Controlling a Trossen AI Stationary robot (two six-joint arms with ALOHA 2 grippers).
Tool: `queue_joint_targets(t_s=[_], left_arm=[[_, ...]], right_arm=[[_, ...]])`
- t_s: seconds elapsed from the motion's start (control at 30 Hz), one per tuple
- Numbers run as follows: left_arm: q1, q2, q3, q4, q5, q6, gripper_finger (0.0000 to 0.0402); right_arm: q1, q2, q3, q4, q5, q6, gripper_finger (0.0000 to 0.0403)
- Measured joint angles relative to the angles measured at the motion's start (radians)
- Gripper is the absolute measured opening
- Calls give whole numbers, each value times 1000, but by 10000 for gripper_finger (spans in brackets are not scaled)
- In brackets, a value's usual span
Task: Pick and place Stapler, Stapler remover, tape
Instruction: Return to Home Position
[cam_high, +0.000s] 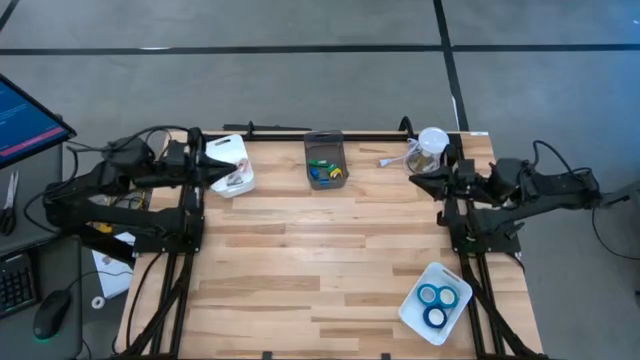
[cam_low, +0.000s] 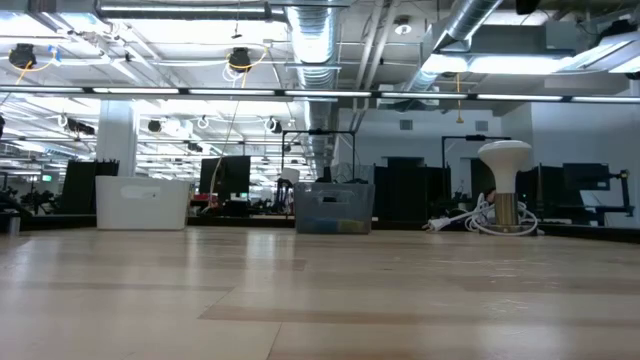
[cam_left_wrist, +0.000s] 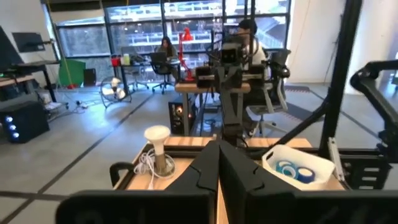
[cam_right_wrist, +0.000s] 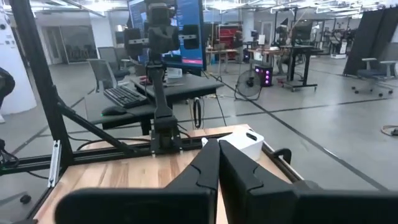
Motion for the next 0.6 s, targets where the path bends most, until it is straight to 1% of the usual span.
queue_joint_targets(t_s=[0.07,0.13,0.2,0.27,0.33,0.5,0.6], left_arm=[[-12,-18,-1,-17,0,0,1],[-18,-47,-30,-13,1,0,1],[-17,-89,-86,-15,-10,-10,1],[-17,-144,-157,-8,-24,-54,1],[-17,-201,-229,28,-26,-82,1],[-17,-342,-361,134,-25,-80,1],[-17,-411,-421,145,-26,-81,1]], right_arm=[[-12,-5,0,-4,-23,4,0],[-18,-5,0,-5,-27,6,0],[-18,-6,0,-9,-26,19,0],[-18,-16,0,-17,-26,37,0],[-18,-20,0,-21,-26,52,0],[-15,-47,0,-101,-23,55,0],[-16,-72,0,-134,-23,60,0]])
